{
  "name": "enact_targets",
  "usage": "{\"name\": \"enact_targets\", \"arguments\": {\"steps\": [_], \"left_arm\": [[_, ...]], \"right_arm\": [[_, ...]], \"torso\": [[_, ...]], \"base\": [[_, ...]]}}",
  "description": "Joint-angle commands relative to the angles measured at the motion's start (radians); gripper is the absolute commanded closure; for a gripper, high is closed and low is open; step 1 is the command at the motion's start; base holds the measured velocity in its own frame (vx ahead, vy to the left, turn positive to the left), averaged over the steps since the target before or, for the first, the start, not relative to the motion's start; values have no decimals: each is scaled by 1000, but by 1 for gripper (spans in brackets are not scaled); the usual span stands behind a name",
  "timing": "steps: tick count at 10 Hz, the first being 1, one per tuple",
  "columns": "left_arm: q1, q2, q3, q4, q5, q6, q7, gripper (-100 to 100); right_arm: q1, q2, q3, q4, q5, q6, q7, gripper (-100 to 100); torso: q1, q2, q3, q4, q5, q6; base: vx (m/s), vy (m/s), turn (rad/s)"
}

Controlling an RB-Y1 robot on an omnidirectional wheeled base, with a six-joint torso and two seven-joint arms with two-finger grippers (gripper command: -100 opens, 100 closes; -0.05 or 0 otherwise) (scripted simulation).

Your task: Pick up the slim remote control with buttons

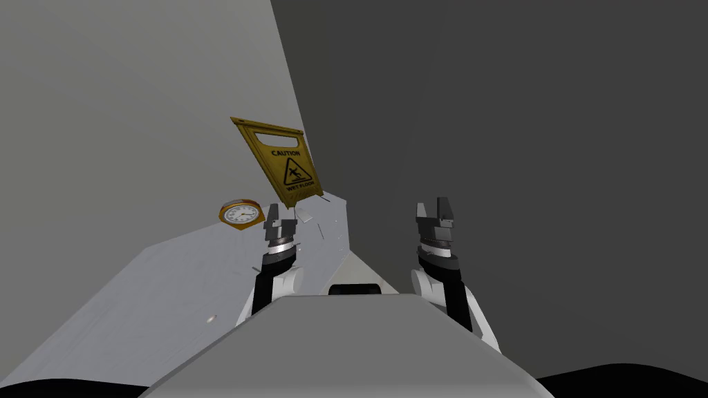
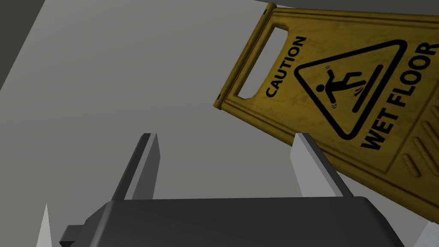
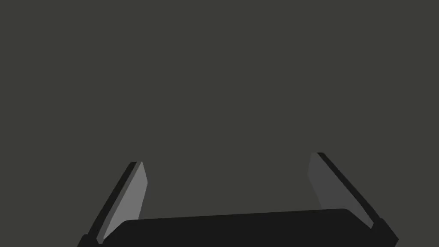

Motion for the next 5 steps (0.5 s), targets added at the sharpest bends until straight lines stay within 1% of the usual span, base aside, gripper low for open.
{"name": "enact_targets", "arguments": {"steps": [1,2,4,5], "left_arm": [[1,30,14,-6,12,21,0,-100],[1,54,29,-12,24,42,1,-100],[4,110,70,-29,61,99,1,-100],[4,110,70,-29,61,103,1,-100]], "right_arm": [[0,0,0,0,0,0,0,0],[0,0,0,0,0,0,0,0],[0,0,0,0,0,0,0,0],[0,0,0,0,0,0,0,0]], "torso": [[0,0,0,0,0,0],[1,1,0,0,0,0],[3,1,1,0,1,0],[4,2,1,0,1,0]], "base": [[-10,9,-34],[-15,25,-47],[-29,42,-75],[-21,41,-29]]}}
